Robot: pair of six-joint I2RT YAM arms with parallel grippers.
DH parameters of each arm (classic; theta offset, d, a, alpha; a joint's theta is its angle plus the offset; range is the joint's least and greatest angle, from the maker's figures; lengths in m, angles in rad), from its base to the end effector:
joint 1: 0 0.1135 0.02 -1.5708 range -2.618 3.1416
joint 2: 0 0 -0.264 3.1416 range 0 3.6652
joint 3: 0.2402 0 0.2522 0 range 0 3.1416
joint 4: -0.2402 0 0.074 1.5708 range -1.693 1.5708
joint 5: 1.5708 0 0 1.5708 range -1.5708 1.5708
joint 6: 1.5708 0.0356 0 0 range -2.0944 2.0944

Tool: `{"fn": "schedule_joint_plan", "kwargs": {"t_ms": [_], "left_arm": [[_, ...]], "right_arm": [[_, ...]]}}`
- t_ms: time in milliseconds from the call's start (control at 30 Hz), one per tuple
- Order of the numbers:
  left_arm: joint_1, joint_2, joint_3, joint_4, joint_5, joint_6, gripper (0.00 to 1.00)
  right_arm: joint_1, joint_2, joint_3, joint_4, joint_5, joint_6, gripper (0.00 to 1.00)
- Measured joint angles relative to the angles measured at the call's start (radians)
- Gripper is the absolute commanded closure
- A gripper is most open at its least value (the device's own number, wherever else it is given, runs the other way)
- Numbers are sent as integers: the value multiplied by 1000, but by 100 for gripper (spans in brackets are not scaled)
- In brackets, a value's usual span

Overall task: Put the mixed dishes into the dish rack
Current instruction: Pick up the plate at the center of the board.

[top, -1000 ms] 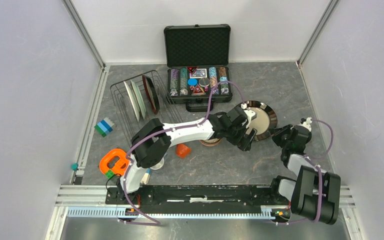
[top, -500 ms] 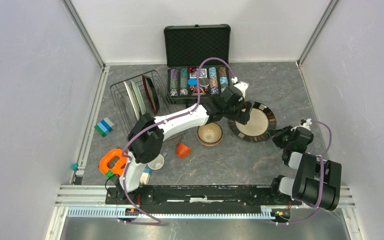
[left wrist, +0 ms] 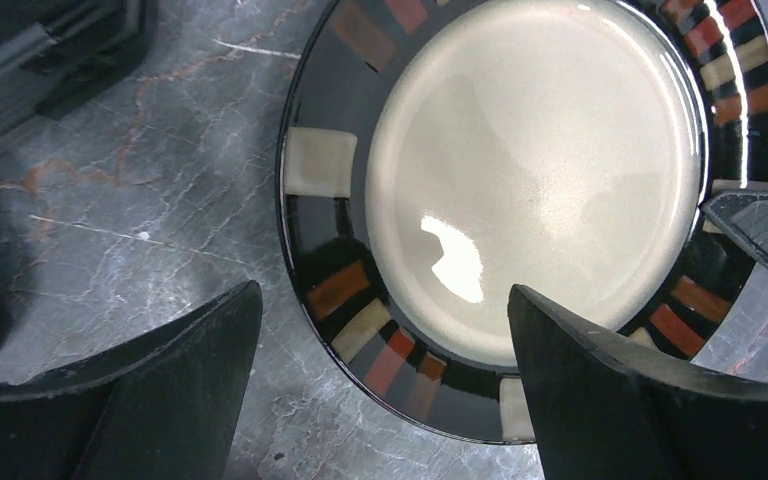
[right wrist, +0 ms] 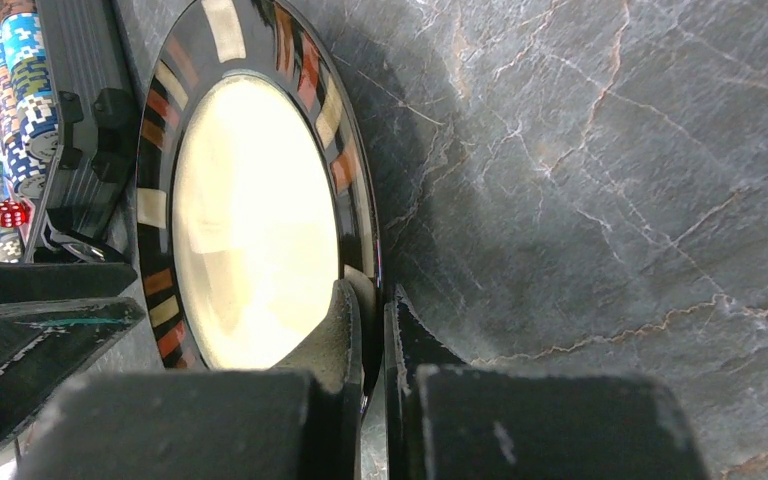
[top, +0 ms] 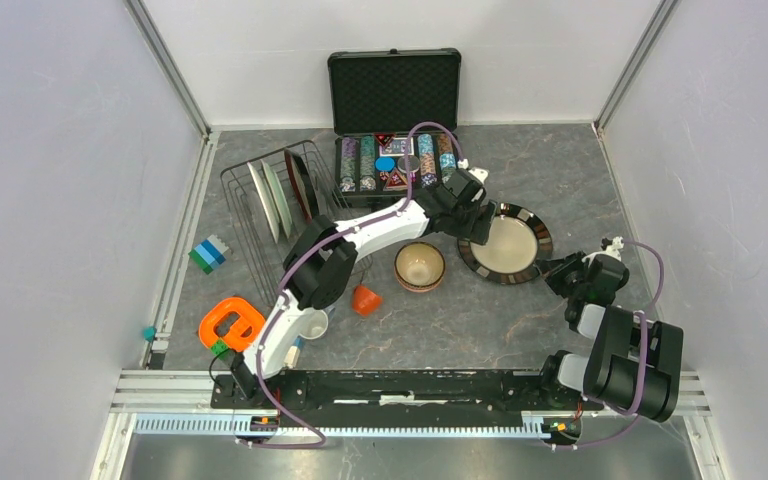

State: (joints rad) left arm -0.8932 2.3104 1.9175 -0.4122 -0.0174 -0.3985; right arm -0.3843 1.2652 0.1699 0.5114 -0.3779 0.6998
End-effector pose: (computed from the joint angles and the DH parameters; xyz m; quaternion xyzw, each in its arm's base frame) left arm 0.3285 -0.4072 0.1912 0.2240 0.9001 -0.2184 0.3032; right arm 0.1861 -0.0611 0.1159 0.3701 0.7869 0.2365 0.4335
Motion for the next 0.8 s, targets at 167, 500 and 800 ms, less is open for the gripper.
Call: {"fn": "schedule_joint_plan", "kwargs": {"t_ms": [167,500,800], "left_arm": [[0,27,13,-11,47,-5,9],[11,57,13,-14,126,-17,33],[22,61,14,-23,143,-16,46]], "right_arm": [[-5,10,0,5,-11,-2,92],[-12,53,-32,108,-57,-19,69],[-23,143,-89,335,-148,-62,61]]}}
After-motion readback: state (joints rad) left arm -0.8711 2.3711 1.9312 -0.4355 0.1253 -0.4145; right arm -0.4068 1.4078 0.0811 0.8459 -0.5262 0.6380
